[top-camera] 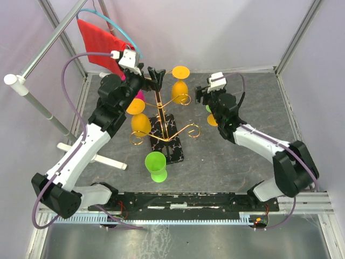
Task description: Place the wine glass upside down on the wine glass rack
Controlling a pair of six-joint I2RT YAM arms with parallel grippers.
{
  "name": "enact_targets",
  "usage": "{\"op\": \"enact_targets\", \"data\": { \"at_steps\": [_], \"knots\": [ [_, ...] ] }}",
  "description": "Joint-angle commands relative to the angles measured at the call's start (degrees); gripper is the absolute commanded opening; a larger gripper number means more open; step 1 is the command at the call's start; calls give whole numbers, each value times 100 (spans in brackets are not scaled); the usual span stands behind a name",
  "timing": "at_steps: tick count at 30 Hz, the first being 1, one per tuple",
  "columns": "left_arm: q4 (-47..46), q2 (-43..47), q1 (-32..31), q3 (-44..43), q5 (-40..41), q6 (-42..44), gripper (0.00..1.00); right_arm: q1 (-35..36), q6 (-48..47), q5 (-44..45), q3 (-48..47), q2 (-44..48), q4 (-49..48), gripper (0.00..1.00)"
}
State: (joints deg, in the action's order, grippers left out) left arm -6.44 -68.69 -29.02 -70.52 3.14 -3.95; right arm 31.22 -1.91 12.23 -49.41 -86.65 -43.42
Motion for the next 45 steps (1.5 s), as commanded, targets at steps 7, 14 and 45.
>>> {"op": "enact_targets", "data": {
  "at_steps": [7, 14, 45],
  "knots": [
    [513, -1207, -13, -1735, -1512, 394, 99, -637, 1213, 1531, -1445, 1061, 4429, 87],
    [1010, -1772, -17, -2311, -2050, 464, 99, -920, 1481, 1328, -1986, 943, 5903, 89],
    [1662, -1402, -18, -2128, -1378, 482, 99, -1534, 1923, 429, -1495, 628, 5672, 83]
  ]
}}
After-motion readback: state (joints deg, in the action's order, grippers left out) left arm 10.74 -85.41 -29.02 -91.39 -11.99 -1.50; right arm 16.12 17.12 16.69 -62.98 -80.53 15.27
